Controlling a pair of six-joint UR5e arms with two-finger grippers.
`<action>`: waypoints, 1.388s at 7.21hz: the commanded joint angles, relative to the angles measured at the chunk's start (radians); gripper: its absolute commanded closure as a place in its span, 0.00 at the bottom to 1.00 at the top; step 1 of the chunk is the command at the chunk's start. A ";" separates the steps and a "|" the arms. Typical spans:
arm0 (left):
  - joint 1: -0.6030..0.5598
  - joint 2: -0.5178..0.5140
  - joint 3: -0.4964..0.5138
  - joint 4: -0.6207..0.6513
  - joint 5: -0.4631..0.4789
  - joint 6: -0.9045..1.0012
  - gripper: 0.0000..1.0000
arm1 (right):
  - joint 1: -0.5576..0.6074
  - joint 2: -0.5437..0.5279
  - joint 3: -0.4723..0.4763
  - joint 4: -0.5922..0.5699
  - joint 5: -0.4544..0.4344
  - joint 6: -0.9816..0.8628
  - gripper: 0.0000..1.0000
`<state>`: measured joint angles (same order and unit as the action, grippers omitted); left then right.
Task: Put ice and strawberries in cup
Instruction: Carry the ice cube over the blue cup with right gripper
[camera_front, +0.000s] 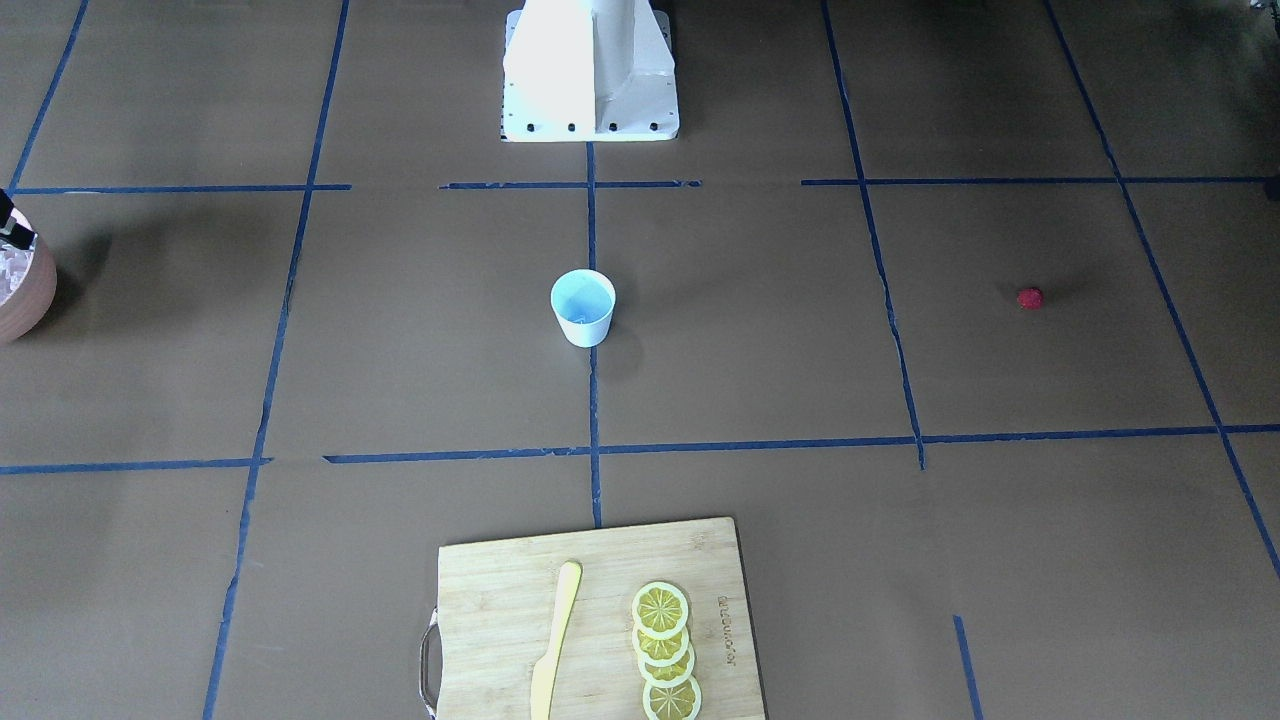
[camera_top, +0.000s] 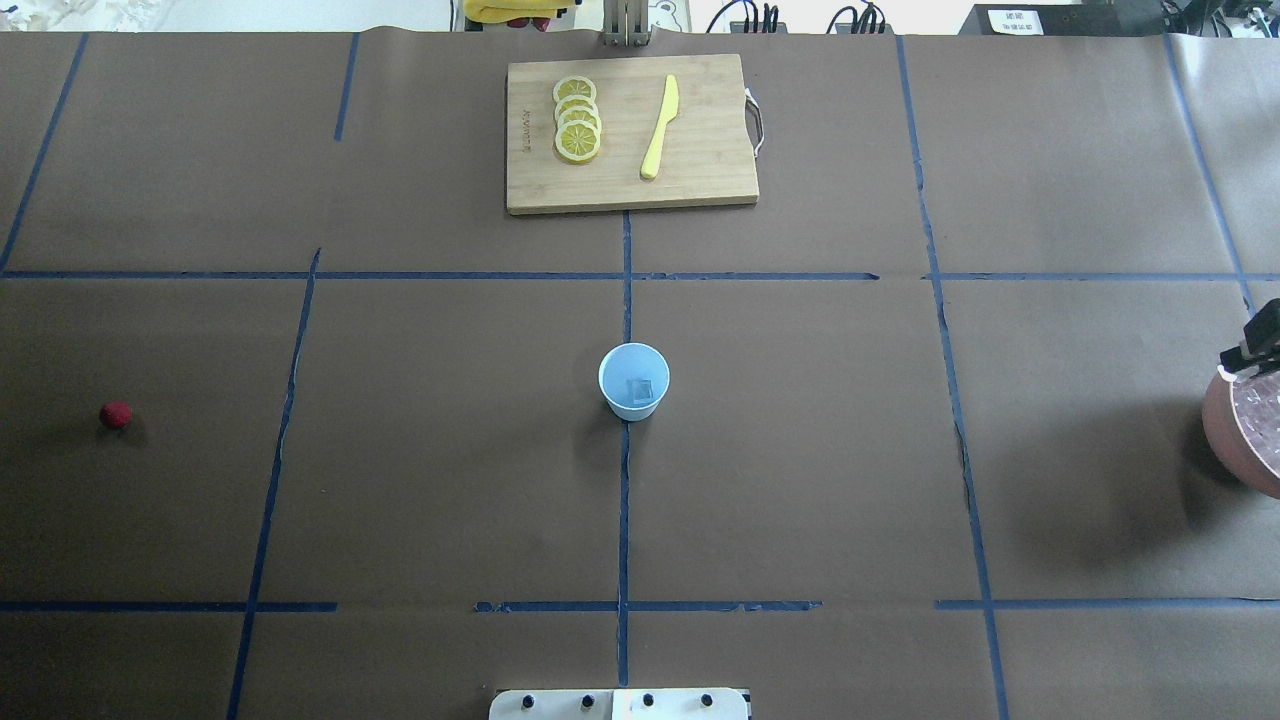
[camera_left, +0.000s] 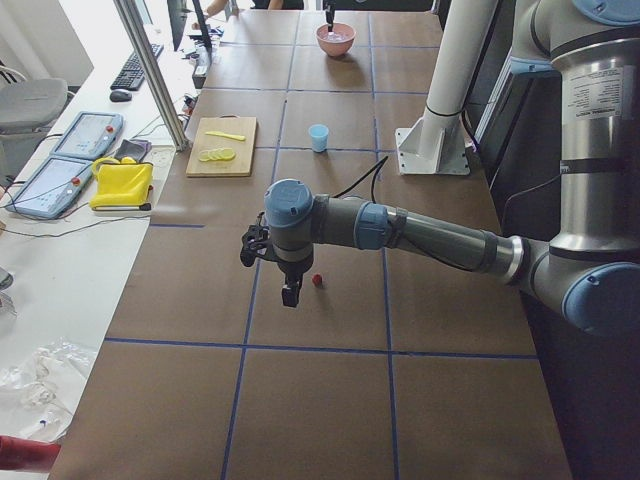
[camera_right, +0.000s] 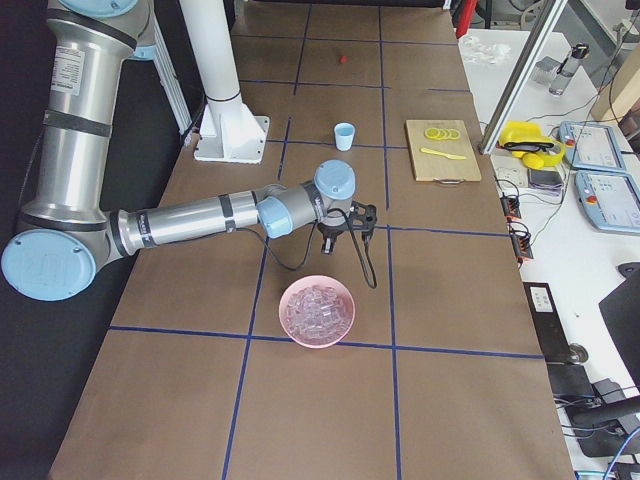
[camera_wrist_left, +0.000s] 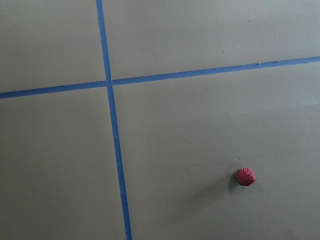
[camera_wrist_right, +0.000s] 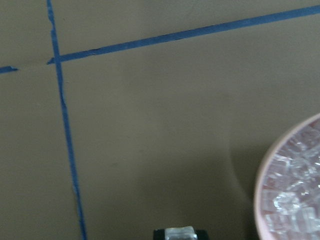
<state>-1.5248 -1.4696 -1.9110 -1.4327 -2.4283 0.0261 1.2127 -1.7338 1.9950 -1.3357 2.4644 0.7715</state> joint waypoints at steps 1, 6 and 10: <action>0.000 0.000 0.004 0.002 0.000 0.000 0.00 | -0.127 0.188 0.054 0.000 -0.022 0.388 1.00; 0.000 0.000 0.015 0.002 0.002 0.000 0.00 | -0.603 0.786 -0.133 -0.196 -0.444 1.012 1.00; 0.000 0.000 0.009 0.002 0.000 0.000 0.00 | -0.651 0.916 -0.300 -0.188 -0.510 1.005 0.99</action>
<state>-1.5248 -1.4696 -1.8999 -1.4312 -2.4281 0.0261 0.5721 -0.8401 1.7306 -1.5238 1.9696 1.7750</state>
